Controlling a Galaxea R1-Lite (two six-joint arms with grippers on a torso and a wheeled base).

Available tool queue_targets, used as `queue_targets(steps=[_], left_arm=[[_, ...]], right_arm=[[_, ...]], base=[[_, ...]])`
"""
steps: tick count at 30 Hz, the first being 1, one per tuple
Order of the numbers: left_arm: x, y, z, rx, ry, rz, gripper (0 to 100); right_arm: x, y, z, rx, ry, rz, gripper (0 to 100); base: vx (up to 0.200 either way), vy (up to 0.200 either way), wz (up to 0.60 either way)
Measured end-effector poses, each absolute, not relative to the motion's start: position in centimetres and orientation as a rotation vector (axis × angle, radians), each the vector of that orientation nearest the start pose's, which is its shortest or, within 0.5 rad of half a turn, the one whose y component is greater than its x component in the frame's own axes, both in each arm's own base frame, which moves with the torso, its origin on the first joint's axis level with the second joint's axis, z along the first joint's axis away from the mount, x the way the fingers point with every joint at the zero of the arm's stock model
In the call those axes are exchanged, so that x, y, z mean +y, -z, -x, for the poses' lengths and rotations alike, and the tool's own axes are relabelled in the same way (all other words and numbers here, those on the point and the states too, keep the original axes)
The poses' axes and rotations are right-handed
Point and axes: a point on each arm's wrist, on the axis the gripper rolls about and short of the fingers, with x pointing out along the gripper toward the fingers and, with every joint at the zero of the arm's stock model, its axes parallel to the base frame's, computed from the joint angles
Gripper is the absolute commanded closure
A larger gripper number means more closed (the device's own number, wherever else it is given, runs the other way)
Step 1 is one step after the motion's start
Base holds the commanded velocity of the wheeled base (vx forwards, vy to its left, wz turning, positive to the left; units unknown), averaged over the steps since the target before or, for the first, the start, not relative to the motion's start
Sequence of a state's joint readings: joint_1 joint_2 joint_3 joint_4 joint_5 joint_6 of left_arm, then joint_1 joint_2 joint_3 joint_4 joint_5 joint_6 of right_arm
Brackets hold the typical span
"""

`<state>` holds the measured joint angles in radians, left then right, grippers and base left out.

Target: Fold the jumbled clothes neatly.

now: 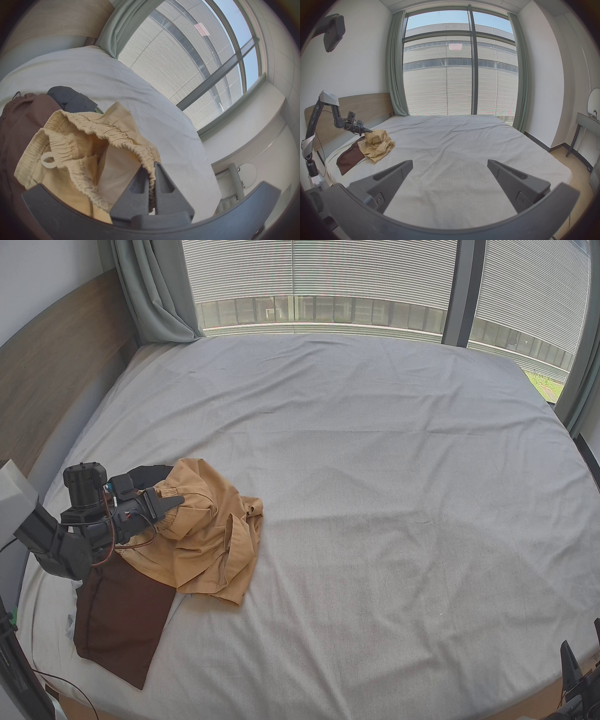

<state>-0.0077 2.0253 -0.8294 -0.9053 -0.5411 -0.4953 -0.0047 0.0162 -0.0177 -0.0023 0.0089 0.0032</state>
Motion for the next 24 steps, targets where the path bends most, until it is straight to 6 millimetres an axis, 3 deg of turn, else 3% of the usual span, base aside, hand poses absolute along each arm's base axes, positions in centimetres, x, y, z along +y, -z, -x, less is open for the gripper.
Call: queue_targets(steps=[9, 24], left_arm=[[-1.7, -13.5, -32.4, 0.398, 0.467, 0.654, 100], [-2.6, -15.4, -28.7, 0.374, 0.508, 0.645, 100]], right_arm=[[0.0, -8.1, 2.3, -0.003, -0.003, -0.003, 0], [0.0, -8.1, 2.3, -0.004, -0.003, -0.001, 0]], base=[[0.0, 0.0, 0.0], [0.0, 0.0, 0.0]])
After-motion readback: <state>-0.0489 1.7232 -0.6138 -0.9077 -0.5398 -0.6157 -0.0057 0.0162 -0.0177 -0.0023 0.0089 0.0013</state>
